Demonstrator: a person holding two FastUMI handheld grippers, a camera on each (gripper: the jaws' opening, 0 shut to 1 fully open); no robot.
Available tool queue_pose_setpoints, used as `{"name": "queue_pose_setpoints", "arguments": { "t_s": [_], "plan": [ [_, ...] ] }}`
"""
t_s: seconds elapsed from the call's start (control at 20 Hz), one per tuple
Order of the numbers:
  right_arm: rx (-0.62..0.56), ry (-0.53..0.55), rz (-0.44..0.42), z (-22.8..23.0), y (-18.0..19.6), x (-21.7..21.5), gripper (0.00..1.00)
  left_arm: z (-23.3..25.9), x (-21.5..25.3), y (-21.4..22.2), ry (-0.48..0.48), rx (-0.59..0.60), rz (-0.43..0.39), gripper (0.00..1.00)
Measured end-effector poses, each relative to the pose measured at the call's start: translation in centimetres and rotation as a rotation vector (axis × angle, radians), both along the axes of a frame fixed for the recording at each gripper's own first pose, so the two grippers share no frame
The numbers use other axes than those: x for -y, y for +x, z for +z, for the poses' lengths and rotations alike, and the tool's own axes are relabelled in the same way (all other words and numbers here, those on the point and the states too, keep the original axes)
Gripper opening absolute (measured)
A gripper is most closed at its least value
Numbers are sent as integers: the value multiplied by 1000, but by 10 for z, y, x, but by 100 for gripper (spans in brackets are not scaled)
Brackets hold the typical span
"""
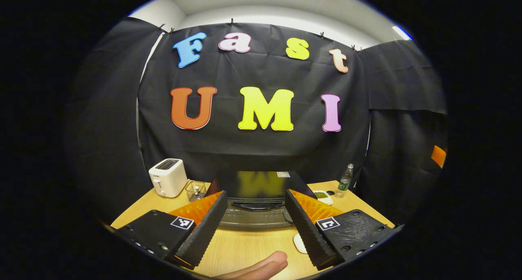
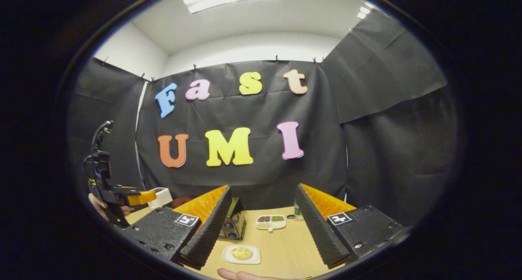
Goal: Open the electric oven with the left hand, put the food in, and close the electric oven.
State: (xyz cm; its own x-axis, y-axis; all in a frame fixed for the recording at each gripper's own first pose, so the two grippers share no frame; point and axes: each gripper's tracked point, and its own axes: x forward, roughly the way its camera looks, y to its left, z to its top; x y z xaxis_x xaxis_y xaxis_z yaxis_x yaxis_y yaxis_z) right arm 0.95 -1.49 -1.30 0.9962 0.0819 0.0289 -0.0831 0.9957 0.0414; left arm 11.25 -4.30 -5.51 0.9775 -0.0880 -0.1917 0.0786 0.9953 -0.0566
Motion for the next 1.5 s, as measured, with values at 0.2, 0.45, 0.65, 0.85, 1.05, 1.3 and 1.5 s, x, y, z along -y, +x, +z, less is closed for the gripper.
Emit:
{"name": "queue_pose_setpoints", "arguments": {
  "t_s": [0.2, 0.45, 0.65, 0.85, 1.05, 1.3, 1.5],
  "plan": [
    [-10, -8, 2, -11, 3, 15, 96, -43, 7, 50, 20, -101, 9, 93],
    [8, -1, 19, -12, -5, 29, 96, -92, 20, 96, -16, -201, -5, 94],
    [39, 0, 11, -13, -10, 44, 96, -121, 25, 117, -21, -277, -14, 94],
    [51, 0, 15, -12, -16, 40, 96, -127, 27, 109, 63, -309, -36, 86],
    [50, 24, 31, -14, -25, 34, 96, -132, 24, 96, 70, -335, -6, 99],
    [22, 61, 17, -25, -35, 34, 96, -135, 24, 77, 84, -294, -5, 99],
    [6, 124, 21, -34, -41, 32, 96, -139, 24, 59, 75, -266, 7, 99]
  ]
}}
